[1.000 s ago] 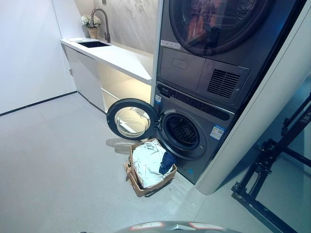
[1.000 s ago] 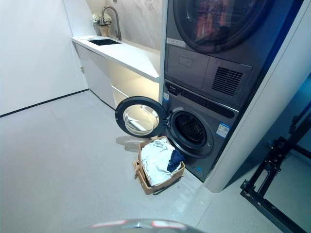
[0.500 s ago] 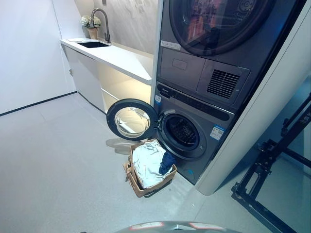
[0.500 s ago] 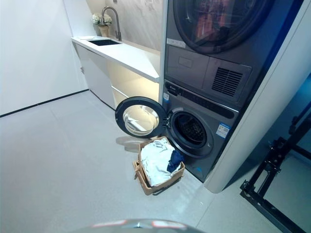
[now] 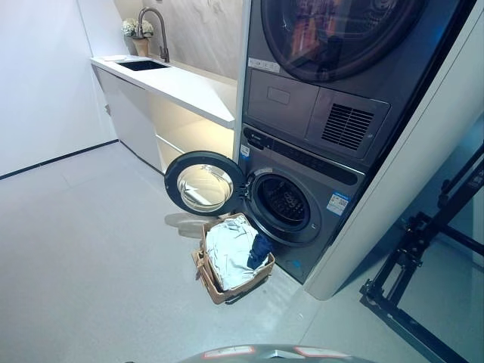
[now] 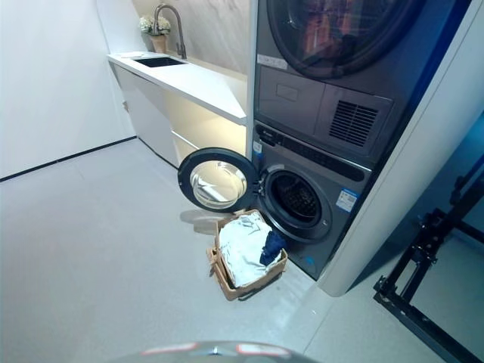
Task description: Put the clothes in the basket into the washing machine.
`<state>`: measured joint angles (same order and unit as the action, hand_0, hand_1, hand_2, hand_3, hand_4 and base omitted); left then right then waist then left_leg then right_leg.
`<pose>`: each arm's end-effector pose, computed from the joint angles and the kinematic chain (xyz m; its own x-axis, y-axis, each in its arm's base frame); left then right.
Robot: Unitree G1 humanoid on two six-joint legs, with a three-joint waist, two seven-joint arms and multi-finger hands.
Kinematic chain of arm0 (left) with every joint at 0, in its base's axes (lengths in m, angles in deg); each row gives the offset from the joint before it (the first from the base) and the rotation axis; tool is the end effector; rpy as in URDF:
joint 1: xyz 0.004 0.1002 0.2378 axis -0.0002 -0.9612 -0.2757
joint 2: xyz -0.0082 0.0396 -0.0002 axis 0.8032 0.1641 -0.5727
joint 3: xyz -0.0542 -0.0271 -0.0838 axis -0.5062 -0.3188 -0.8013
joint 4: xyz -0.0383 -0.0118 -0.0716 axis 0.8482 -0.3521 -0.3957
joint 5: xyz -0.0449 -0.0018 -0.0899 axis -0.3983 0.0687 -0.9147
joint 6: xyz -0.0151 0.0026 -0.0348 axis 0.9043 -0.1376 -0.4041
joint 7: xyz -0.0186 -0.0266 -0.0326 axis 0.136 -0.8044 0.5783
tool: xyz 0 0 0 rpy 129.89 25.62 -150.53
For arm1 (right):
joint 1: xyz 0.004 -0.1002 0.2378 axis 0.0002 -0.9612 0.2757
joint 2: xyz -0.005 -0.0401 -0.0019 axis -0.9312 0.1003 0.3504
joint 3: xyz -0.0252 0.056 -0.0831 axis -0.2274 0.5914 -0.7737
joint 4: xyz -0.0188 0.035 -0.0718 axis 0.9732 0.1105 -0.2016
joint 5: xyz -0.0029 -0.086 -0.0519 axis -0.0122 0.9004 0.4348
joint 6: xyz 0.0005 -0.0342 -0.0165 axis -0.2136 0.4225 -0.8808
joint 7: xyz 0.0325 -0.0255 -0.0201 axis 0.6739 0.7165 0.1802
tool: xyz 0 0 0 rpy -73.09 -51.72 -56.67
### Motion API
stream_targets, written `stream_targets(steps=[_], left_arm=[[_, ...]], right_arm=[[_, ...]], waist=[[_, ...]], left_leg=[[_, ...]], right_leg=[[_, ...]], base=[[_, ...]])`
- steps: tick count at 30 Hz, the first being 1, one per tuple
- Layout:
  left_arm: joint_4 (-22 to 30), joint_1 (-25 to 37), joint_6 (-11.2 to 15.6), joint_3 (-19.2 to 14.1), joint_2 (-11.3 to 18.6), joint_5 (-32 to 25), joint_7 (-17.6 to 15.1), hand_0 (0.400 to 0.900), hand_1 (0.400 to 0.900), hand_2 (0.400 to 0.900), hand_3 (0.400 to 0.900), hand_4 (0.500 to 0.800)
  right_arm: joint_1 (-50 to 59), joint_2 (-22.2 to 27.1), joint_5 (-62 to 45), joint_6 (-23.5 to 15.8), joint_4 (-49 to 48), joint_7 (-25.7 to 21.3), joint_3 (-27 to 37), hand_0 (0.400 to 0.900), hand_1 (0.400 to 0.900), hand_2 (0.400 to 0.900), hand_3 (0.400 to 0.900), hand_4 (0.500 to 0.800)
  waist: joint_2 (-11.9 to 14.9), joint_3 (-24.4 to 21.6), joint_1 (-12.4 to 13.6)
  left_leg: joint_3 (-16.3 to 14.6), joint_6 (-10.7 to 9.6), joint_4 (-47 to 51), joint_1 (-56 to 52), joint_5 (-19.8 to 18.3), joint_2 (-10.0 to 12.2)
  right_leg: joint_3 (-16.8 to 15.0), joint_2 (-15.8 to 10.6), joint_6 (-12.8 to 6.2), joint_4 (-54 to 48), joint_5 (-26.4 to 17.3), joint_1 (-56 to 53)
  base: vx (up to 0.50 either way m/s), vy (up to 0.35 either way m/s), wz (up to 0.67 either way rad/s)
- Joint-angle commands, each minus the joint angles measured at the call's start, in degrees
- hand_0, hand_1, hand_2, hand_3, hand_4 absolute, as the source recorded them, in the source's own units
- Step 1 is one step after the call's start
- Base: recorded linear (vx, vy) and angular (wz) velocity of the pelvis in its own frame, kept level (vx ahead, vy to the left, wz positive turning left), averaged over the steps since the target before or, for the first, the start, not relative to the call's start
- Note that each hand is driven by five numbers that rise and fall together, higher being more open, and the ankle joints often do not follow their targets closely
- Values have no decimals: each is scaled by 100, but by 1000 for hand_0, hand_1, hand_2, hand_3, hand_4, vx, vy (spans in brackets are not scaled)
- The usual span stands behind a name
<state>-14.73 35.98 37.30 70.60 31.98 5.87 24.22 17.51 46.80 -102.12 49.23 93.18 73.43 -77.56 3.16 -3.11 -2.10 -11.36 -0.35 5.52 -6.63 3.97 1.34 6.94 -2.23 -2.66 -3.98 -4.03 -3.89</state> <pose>0.0338 0.2432 -0.1179 0.1151 0.3143 -0.9423 0.0896 0.9415 0.3250 0.0080 -0.2193 -0.1251 -0.0031 -0.2791 -0.9603 0.1870 0.9432 -0.2747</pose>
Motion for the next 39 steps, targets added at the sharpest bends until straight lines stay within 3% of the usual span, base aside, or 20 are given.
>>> stream_targets(steps=[1, 5, 8, 10, 12, 15, 17, 19, 22, 24, 26, 29, 31, 32, 33, 34, 36, 37, 39], left_arm=[[93, 494, 47, -29, -374, -159, -78, 900, 900, 900, 900, 800], [231, 575, 92, -43, -422, -323, -48, 900, 900, 900, 900, 800], [287, 635, 116, -30, -415, -426, -24, 900, 900, 900, 900, 800], [312, 662, 131, -59, -417, -565, -33, 900, 900, 900, 900, 800], [300, 610, 157, -134, -431, -686, -29, 900, 900, 900, 900, 800], [271, 465, 185, -251, -420, -749, -63, 900, 900, 900, 900, 800], [215, 406, 188, -292, -422, -770, -93, 900, 900, 900, 900, 800], [143, 364, 198, -361, -412, -808, -129, 900, 900, 900, 900, 800], [43, 262, 199, -454, -428, -829, -145, 900, 900, 900, 900, 800], [-55, 181, 182, -554, -385, -829, -142, 900, 900, 900, 900, 800], [-17, 158, 210, -544, -309, -839, -159, 900, 900, 900, 900, 800], [84, 332, 192, -423, -190, -768, -111, 900, 900, 900, 900, 800], [107, 393, 179, -400, -149, -743, -104, 900, 900, 900, 900, 800], [131, 460, 180, -375, -116, -742, -108, 900, 900, 900, 900, 800], [143, 586, 160, -335, -55, -741, -107, 900, 900, 900, 900, 800], [143, 588, 161, -335, -54, -741, -107, 900, 900, 900, 900, 800], [186, 651, 153, -324, -28, -764, -127, 900, 900, 900, 900, 800], [200, 676, 144, -298, -13, -761, -136, 900, 900, 900, 900, 800], [254, 737, 141, -275, 2, -753, -143, 900, 900, 900, 900, 800]], right_arm=[[654, 464, -130, -137, 11, -162, -274, 900, 900, 900, 900, 800], [687, 578, -192, -181, -66, -184, -262, 900, 900, 900, 900, 800], [665, 677, -206, -182, -114, -182, -219, 900, 900, 900, 900, 800], [664, 727, -222, -194, -124, -202, -218, 900, 900, 900, 900, 800], [683, 767, -195, -195, -107, -219, -254, 900, 900, 900, 900, 800], [709, 823, -162, -218, -136, -236, -264, 900, 900, 900, 900, 800], [754, 878, -115, -244, -176, -245, -317, 900, 900, 900, 900, 800], [802, 915, -98, -267, -176, -268, -338, 900, 900, 900, 900, 800], [853, 916, -95, -290, -180, -262, -341, 900, 900, 900, 900, 800], [873, 891, -74, -277, -178, -224, -329, 900, 900, 900, 900, 800], [878, 837, -87, -313, -223, -207, -346, 900, 900, 900, 900, 800], [1017, 816, 3, -324, -345, -174, -503, 900, 900, 900, 900, 800], [1055, 807, -58, -337, -392, -170, -501, 900, 900, 900, 900, 800], [1116, 813, -136, -365, -462, -179, -484, 900, 900, 900, 900, 800], [1178, 823, -239, -396, -538, -184, -476, 900, 900, 900, 900, 800], [1180, 823, -239, -396, -538, -184, -476, 900, 900, 900, 900, 800], [1181, 805, -360, -447, -666, -204, -444, 900, 900, 900, 900, 800], [1175, 801, -363, -453, -686, -218, -450, 900, 900, 900, 900, 800], [1169, 810, -389, -473, -750, -218, -428, 900, 900, 900, 900, 800]], waist=[[-554, 885, 39], [-520, 1137, 18], [-421, 1419, 46], [-390, 1544, 76], [-430, 1517, 100], [-448, 1480, 174], [-537, 1483, 236], [-589, 1455, 290], [-591, 1339, 356], [-515, 1217, 431], [-343, 1129, 484], [-128, 1046, 581], [-79, 1057, 603], [-35, 1115, 600], [-46, 1262, 528], [-39, 1264, 532], [-121, 1479, 422], [-153, 1566, 403], [-233, 1633, 337]], left_leg=[[93, -8, -206, -82, -647, -104], [102, -110, -1836, 679, -864, -64], [279, -322, -3509, 1495, -324, 61], [437, -326, -4049, 1946, -208, 19], [513, -237, -3763, 2236, -345, -233], [424, -169, -2551, 2335, -266, -233], [569, -245, -1196, 2247, 241, -220], [756, -331, -322, 2229, 511, -188], [793, -388, -197, 2305, 694, -133], [759, -283, -556, 2438, 695, -167], [772, -132, -1373, 3002, 438, -346], [715, 136, -1711, 3265, -24, -543], [706, 226, -1697, 3183, -175, -610], [697, 300, -1663, 3056, -284, -679], [734, 441, -1560, 2722, -438, -768], [727, 442, -1554, 2719, -434, -773], [718, 596, -1236, 2033, -576, -860], [724, 611, -1183, 1758, -708, -881], [680, 647, -998, 1422, -683, -820]], right_leg=[[-148, 285, 3, 454, 678, 76], [-185, 242, 161, 734, 836, 190], [-174, 253, 325, 861, 932, 120], [-150, 239, 416, 954, 992, 132], [-159, 222, 402, 971, 1064, 118], [-199, 229, 314, 829, 1201, -154], [-207, 309, 258, 692, 1232, -341], [-256, 339, 202, 542, 1274, -524], [-375, 285, 111, 423, 1342, -690], [-519, 131, 25, 362, 1397, -839], [-514, -105, -73, 396, 1455, -777], [-475, -328, -223, 971, 1367, -240], [-440, -401, -279, 1467, 1171, -51], [-387, -464, -301, 2009, 801, 154], [-292, -589, -197, 3110, 199, 635], [-299, -597, -199, 3131, 209, 645], [-34, -863, -41, 4005, -145, 1023], [63, -937, -60, 4247, -110, 1096], [188, -846, 4, 4542, 147, 1515]], base=[[29, -189, -7], [22, -208, 5], [52, -240, 11], [75, -150, 4], [174, -29, -5], [287, 18, -15], [356, 101, -16], [311, 109, -15], [458, 189, -36], [604, 275, -56], [479, 259, -24], [631, 376, -7], [325, 206, -3], [349, 299, 3], [351, 300, 1], [320, 343, -2], [311, 301, -5], [383, 252, 2], [275, 132, 5]])
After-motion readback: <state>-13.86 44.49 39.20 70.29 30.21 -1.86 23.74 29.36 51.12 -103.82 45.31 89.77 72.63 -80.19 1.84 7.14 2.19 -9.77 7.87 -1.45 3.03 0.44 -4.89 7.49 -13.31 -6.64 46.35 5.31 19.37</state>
